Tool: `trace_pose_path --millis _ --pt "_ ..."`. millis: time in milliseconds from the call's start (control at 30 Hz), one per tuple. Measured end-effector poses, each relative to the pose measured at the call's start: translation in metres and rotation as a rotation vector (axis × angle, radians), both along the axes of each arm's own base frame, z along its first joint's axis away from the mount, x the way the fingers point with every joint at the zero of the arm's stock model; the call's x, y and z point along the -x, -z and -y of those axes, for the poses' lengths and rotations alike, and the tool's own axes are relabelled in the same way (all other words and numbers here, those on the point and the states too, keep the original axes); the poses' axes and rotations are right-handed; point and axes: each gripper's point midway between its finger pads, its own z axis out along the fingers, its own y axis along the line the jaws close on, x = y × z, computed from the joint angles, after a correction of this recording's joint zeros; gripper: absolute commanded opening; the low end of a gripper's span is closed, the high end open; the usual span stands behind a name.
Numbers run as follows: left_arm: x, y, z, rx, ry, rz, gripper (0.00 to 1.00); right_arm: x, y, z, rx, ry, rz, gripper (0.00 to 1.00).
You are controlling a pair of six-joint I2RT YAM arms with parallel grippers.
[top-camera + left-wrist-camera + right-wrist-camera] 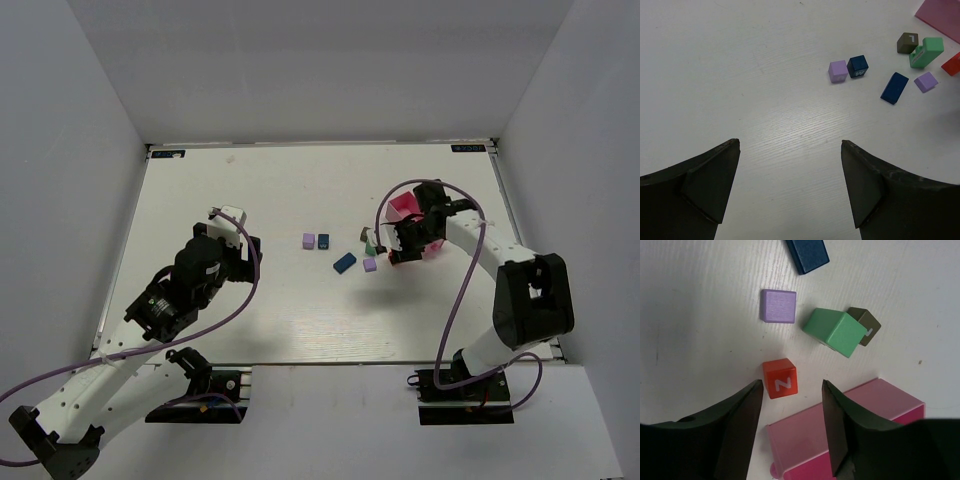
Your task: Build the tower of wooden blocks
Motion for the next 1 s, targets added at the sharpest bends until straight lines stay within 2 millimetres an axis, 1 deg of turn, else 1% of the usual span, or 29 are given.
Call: trace_pose_path --millis 133,267,467,733,1000 --pt "0.0 0.0 0.0 0.0 0.0 0.0 0.92 -0.009 0.003 0.001 0.023 -0.008 0.01 0.6" --pt "0.0 0.0 0.0 0.0 0.0 0.0 0.92 -0.014 0.014 0.002 0.049 -0.019 -0.007 0.6" --pt "0.001 0.0 0.001 0.003 0.008 -0.002 0.92 -0.009 0.025 0.006 0.083 -0.035 -0.052 0.6" --pt "0.001 0.0 0.003 0.006 0.017 -0.005 0.92 -0.009 0.04 0.012 0.122 -0.03 -0.088 0.6" --pt "0.001 0.0 0.003 0.006 0.018 -0.005 0.92 -0.016 0.042 0.014 0.136 -0.002 -0.073 0.6"
